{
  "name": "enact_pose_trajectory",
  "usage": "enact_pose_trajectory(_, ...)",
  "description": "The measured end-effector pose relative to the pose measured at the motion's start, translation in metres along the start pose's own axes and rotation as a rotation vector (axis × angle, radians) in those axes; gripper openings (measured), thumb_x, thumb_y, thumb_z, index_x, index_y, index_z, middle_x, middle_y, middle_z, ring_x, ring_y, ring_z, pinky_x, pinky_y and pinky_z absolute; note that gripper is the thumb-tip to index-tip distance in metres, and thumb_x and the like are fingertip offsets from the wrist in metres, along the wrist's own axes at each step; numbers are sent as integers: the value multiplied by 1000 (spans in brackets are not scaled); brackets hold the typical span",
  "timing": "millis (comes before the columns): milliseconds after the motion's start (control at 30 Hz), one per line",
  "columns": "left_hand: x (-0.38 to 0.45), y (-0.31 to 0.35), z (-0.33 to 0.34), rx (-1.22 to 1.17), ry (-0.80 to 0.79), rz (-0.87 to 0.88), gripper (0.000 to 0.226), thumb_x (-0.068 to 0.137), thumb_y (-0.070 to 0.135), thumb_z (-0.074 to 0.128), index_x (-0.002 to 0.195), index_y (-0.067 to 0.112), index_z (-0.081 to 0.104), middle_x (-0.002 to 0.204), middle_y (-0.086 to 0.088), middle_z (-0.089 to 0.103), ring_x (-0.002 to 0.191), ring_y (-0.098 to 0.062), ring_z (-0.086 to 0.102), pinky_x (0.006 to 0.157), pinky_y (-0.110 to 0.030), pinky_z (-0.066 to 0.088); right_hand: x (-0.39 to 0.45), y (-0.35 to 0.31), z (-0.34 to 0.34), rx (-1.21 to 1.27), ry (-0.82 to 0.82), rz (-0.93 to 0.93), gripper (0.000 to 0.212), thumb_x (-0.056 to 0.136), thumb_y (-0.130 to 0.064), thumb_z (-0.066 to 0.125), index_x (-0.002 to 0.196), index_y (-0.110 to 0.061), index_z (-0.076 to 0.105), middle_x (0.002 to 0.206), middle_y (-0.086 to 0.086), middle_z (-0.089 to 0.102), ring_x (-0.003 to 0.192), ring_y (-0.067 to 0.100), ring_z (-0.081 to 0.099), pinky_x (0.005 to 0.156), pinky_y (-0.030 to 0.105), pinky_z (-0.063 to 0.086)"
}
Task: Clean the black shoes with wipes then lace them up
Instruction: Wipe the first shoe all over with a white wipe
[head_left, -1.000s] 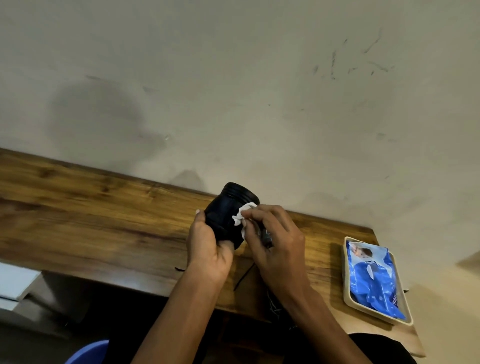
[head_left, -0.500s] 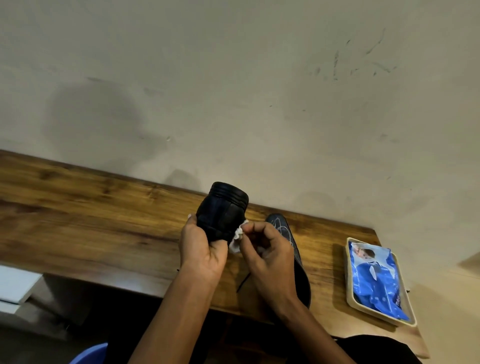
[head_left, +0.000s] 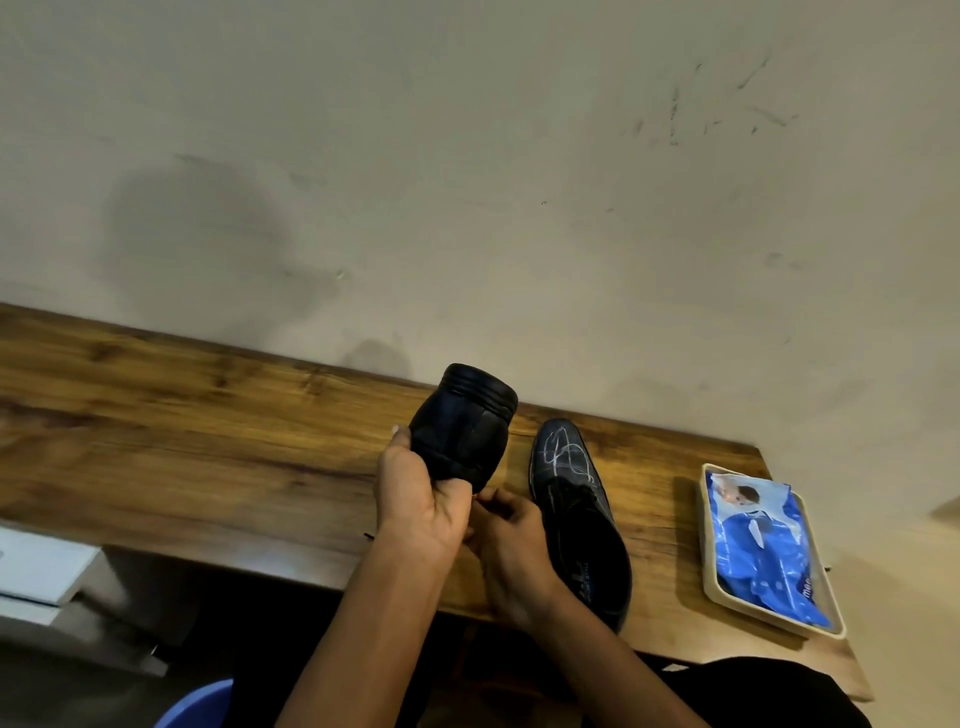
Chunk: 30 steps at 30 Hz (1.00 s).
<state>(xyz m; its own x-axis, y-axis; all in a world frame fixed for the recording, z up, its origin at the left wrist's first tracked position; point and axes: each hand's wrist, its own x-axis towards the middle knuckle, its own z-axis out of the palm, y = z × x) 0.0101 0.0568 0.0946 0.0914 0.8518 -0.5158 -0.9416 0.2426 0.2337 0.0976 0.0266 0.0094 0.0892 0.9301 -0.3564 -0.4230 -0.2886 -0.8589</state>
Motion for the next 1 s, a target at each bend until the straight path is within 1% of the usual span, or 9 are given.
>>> enact_pose_trajectory(100,0,2,0,-28,0,16,39,107,30,37,132,7,55,116,-25,67,104,-35,66,73,-52,55,-3,-10,2,169,41,71,7,93,1,63,100,0,60,75,8,54,55,9,54,56,23,52)
enact_pose_trajectory(200,0,5,1,-59,-2,25,38,107,28,37,132,6,55,115,-24,67,105,-35,65,76,-51,54,-15,-24,2,221,30,35,13,86,-6,68,97,1,65,81,9,61,65,12,61,62,23,55)
enact_pose_trajectory(333,0,7,3,-83,-12,58,36,107,26,38,131,6,55,108,-23,67,98,-32,66,73,-47,58,-38,-50,7,118,-24,-149,10,88,-3,68,97,0,70,88,10,72,77,15,68,67,23,57)
enact_pose_trajectory(433,-2,5,4,-25,8,61,38,107,31,39,128,5,56,106,-24,65,100,-34,63,95,-49,51,-48,-59,12,-74,-18,-344,12,87,0,71,99,0,71,94,10,74,85,17,70,74,24,56)
enact_pose_trajectory(533,-2,3,3,-13,21,68,41,106,32,41,131,3,54,112,-25,64,114,-35,61,105,-48,46,-49,-60,14,-202,-27,-488,10,88,2,70,98,-1,71,92,7,73,83,14,70,73,23,56)
enact_pose_trajectory(600,-2,3,3,-43,15,59,37,105,31,43,124,2,57,111,-24,65,116,-35,60,109,-50,43,-45,-59,12,-237,-25,-513,9,89,3,70,96,-2,70,89,7,71,80,13,67,72,23,55)
enact_pose_trajectory(733,-8,3,6,-76,4,47,30,105,29,44,108,3,58,105,-23,66,110,-34,61,106,-53,42,-37,-49,7,-208,32,-410,9,88,4,69,90,-5,68,82,1,69,76,11,64,68,21,54)
enact_pose_trajectory(900,-18,2,8,77,-52,53,35,104,30,45,122,1,55,112,-26,66,101,-35,66,82,-48,55,-44,-57,2,-316,37,-488,11,88,-2,72,96,-9,70,90,2,73,81,15,70,72,26,58)
enact_pose_trajectory(1000,-21,0,6,235,-34,64,43,103,35,46,123,-1,57,117,-26,67,107,-36,68,95,-52,53,-52,-72,4,-429,2,-655,15,88,-4,73,98,-14,71,92,0,73,86,16,71,73,25,58)
